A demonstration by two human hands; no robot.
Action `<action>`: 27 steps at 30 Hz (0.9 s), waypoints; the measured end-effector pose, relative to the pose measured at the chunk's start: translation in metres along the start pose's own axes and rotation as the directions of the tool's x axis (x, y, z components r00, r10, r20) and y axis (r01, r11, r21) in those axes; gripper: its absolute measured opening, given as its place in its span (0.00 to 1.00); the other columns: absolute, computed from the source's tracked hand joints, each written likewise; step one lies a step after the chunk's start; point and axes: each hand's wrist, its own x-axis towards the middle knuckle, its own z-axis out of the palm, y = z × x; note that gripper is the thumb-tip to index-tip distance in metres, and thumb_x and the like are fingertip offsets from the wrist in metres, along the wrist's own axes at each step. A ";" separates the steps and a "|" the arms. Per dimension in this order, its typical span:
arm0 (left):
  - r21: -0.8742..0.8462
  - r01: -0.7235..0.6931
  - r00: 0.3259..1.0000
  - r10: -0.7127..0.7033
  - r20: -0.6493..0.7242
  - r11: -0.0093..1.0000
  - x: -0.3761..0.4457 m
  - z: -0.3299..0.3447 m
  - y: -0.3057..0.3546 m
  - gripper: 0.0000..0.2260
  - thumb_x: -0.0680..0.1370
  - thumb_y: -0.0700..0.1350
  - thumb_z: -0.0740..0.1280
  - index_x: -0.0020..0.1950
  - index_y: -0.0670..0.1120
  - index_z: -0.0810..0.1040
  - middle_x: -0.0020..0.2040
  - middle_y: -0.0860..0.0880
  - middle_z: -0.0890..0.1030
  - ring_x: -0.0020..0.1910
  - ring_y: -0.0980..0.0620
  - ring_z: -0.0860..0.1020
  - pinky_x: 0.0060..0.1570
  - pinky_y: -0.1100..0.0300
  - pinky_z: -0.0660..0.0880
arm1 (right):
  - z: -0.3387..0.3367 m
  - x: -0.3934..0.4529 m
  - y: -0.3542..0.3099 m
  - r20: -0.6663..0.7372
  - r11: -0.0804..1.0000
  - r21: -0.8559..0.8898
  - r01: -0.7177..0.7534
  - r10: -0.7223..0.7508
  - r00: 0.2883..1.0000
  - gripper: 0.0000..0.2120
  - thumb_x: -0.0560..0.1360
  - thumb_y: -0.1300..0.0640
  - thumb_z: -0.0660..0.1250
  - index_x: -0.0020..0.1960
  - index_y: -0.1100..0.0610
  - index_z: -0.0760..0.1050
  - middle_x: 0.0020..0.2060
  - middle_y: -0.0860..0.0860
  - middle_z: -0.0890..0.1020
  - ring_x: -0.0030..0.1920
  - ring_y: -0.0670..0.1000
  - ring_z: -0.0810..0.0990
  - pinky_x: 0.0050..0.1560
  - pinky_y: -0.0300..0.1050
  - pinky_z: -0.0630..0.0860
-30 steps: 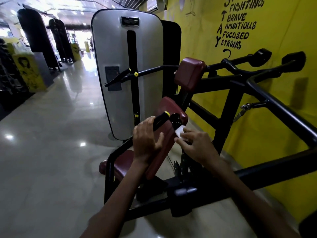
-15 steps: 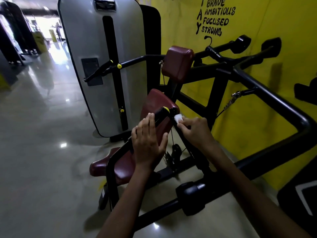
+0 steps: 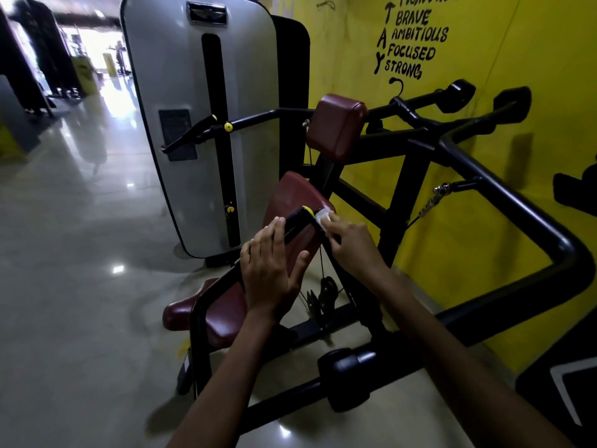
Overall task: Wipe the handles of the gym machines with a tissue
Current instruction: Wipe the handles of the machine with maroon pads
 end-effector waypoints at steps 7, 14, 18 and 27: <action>-0.012 0.031 1.000 -0.031 -0.007 0.999 0.001 0.001 0.002 0.27 0.80 0.61 0.46 0.69 0.44 0.65 0.63 0.44 0.76 0.61 0.49 0.69 0.60 0.52 0.62 | -0.004 -0.031 0.008 0.035 1.000 0.030 -0.002 0.001 0.999 0.17 0.76 0.68 0.61 0.64 0.60 0.75 0.69 0.57 0.69 0.69 0.53 0.69 0.66 0.37 0.63; -0.036 0.037 0.999 -0.038 -0.019 0.999 0.001 0.002 0.002 0.28 0.80 0.62 0.45 0.68 0.44 0.66 0.63 0.44 0.76 0.61 0.48 0.70 0.61 0.51 0.62 | -0.001 0.006 0.003 0.069 1.000 -0.023 0.021 -0.020 0.997 0.19 0.78 0.65 0.58 0.68 0.58 0.70 0.72 0.56 0.65 0.68 0.56 0.69 0.66 0.43 0.66; -0.022 0.029 0.999 -0.029 -0.019 0.999 0.001 0.002 0.002 0.27 0.80 0.62 0.46 0.69 0.44 0.66 0.63 0.44 0.76 0.61 0.49 0.69 0.60 0.52 0.62 | 0.001 -0.006 0.005 0.057 0.999 -0.033 0.033 -0.032 0.998 0.19 0.79 0.65 0.57 0.69 0.57 0.69 0.72 0.53 0.64 0.72 0.51 0.63 0.68 0.39 0.61; -0.020 0.042 0.999 -0.042 0.003 0.999 0.002 0.003 0.001 0.28 0.80 0.62 0.46 0.69 0.44 0.66 0.64 0.44 0.76 0.61 0.49 0.69 0.61 0.52 0.62 | -0.007 0.010 0.002 0.065 0.999 0.003 0.032 -0.032 0.997 0.19 0.77 0.68 0.58 0.66 0.59 0.72 0.70 0.56 0.67 0.67 0.57 0.71 0.66 0.46 0.69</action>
